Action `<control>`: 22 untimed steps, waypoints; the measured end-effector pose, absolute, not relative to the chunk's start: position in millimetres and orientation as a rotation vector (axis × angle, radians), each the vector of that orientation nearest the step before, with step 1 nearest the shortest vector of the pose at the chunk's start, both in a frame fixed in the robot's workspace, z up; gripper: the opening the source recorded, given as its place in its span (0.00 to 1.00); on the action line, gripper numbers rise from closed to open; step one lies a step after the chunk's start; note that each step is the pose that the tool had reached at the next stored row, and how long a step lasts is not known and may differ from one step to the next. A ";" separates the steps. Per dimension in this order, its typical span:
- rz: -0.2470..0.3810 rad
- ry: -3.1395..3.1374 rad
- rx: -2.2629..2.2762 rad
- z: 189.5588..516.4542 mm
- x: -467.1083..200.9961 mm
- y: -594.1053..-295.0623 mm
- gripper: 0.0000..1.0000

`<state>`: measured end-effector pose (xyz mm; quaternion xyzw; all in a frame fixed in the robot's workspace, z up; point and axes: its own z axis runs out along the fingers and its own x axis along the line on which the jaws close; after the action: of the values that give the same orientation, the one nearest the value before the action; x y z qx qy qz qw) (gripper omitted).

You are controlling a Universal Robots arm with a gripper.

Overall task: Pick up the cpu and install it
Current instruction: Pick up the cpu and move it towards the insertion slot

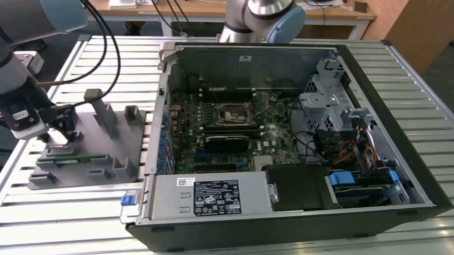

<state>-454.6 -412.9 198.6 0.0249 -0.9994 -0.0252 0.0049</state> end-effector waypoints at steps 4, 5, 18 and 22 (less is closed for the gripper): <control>-0.079 -3.130 0.078 201.2 -454.6 -412.9 0.54; -0.079 -3.130 0.078 201.9 -454.6 -412.9 0.54; -0.079 -3.130 0.078 210.7 -454.6 -412.9 0.54; -0.079 -3.130 0.078 213.7 -454.6 -412.9 0.54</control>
<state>-454.6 -412.9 213.7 0.0249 -0.9994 -0.0253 0.0050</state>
